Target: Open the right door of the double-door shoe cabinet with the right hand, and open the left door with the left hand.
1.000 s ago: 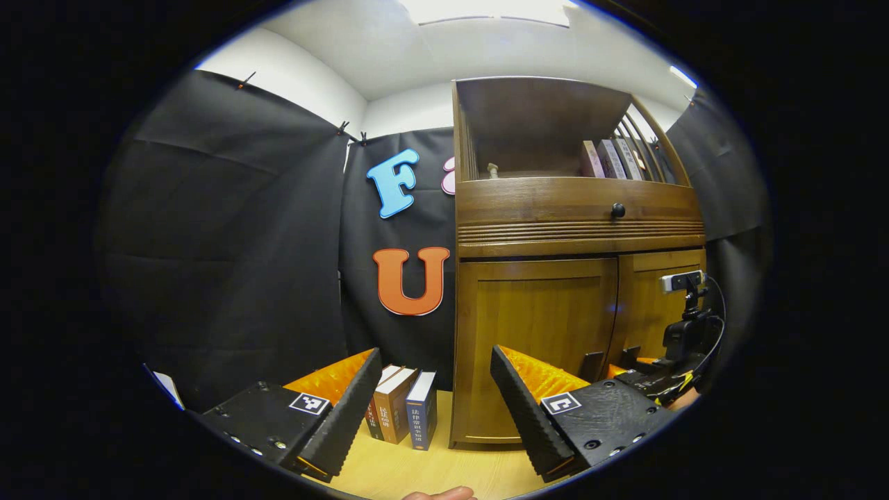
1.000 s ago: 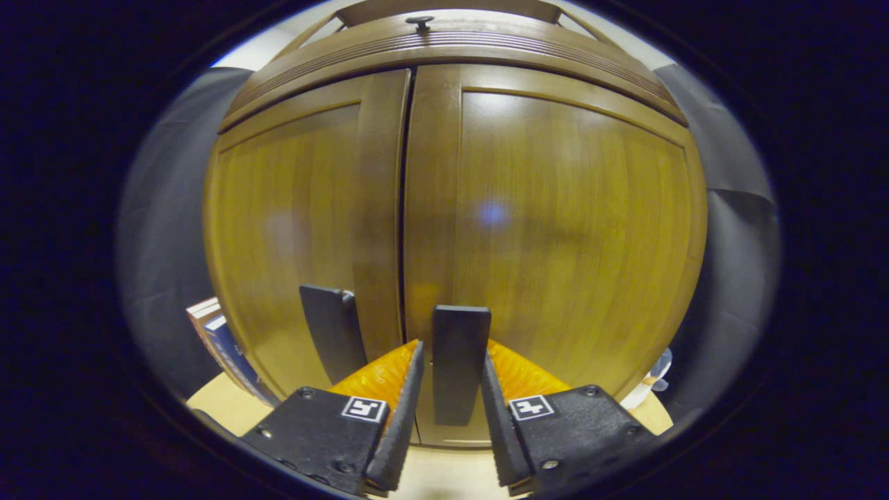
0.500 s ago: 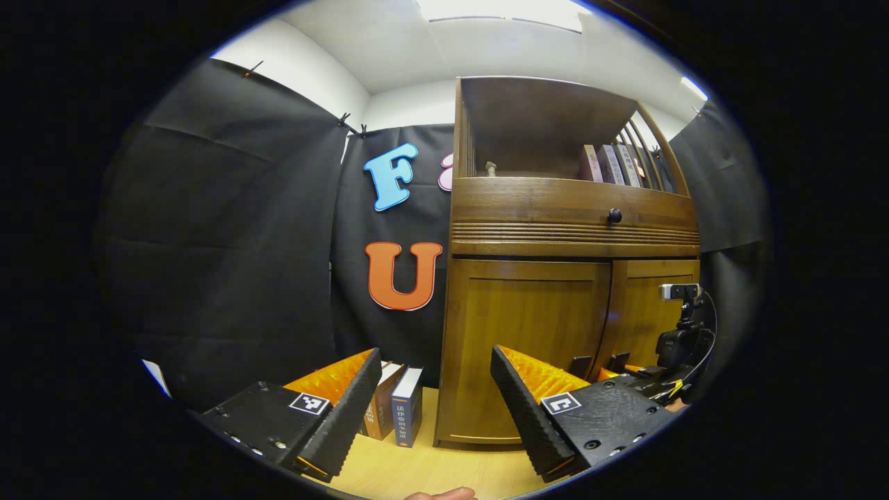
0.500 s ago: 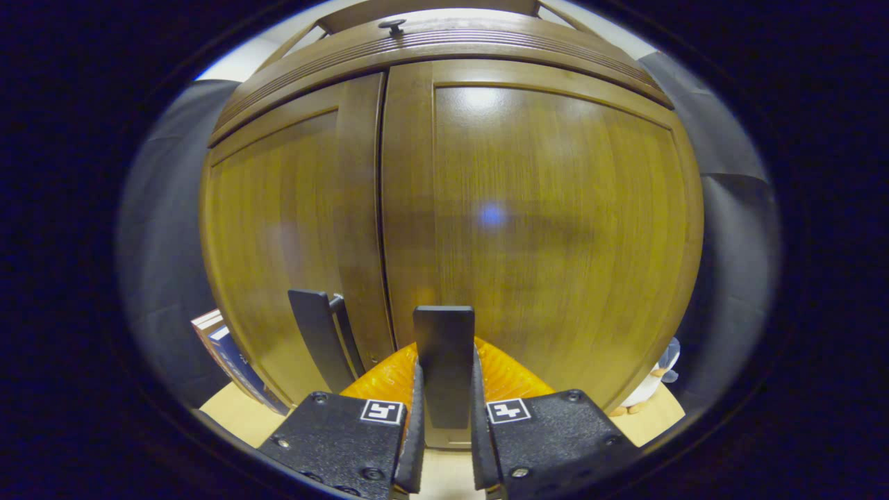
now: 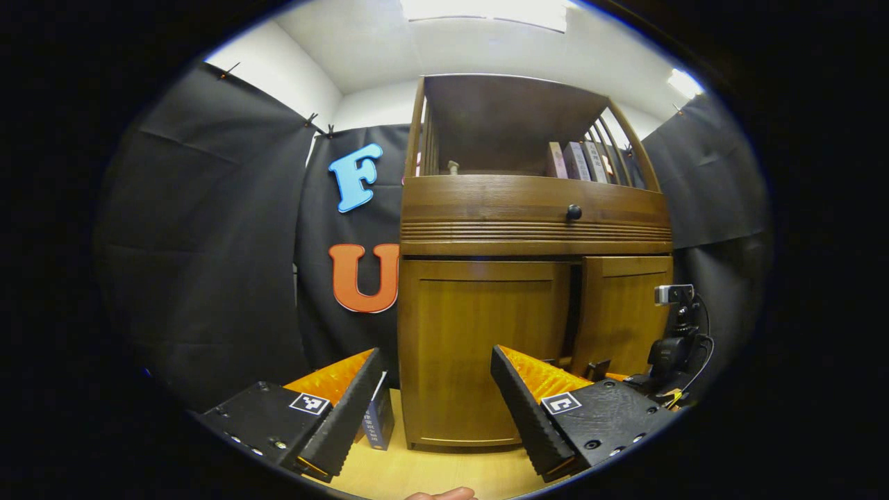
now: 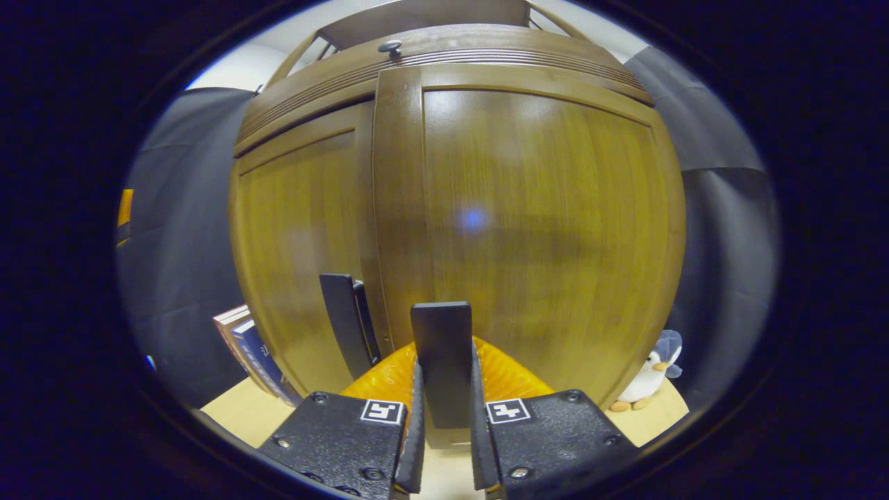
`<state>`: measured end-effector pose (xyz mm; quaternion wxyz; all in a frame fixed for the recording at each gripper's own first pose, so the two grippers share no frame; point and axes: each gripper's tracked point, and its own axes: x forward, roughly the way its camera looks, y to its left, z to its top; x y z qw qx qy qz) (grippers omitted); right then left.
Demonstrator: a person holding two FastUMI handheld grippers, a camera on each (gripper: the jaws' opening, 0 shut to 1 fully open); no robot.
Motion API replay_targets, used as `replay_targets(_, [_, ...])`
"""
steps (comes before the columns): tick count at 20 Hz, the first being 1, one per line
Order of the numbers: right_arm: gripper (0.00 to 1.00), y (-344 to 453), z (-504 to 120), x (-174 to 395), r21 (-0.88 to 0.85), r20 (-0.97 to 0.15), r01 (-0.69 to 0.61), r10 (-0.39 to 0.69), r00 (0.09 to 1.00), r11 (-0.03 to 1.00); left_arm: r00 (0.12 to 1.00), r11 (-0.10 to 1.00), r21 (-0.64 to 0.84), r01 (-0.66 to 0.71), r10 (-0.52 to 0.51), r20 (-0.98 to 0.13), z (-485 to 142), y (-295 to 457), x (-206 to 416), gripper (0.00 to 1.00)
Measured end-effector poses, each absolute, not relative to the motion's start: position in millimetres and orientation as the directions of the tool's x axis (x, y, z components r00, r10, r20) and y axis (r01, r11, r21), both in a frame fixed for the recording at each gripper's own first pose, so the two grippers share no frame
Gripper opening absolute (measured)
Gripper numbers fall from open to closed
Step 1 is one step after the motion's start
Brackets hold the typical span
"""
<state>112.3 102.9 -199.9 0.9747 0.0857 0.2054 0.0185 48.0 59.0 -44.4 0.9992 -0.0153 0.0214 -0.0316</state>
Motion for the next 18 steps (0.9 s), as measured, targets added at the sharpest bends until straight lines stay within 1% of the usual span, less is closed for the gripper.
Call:
replay_targets(8, [0.3,96.8,-194.8,78.7,0.197,-0.388,-0.04,0.116,0.915,0.98,0.991,0.992,-0.049,0.114,-0.117,-0.061,-51.0,28.7,45.7,0.95])
replay_targets(14, [0.31,87.8,-191.5,54.3,0.205,-0.378,-0.06,0.136,0.916,0.977,0.988,0.991,-0.035,0.131,-0.133,-0.075,-56.2,11.2,51.1,0.95])
replay_targets(18, [0.3,80.1,-189.1,36.2,0.2,-0.361,-0.078,0.147,0.921,0.977,0.986,0.988,-0.034,0.147,-0.15,-0.078,-57.7,-0.6,55.2,0.95])
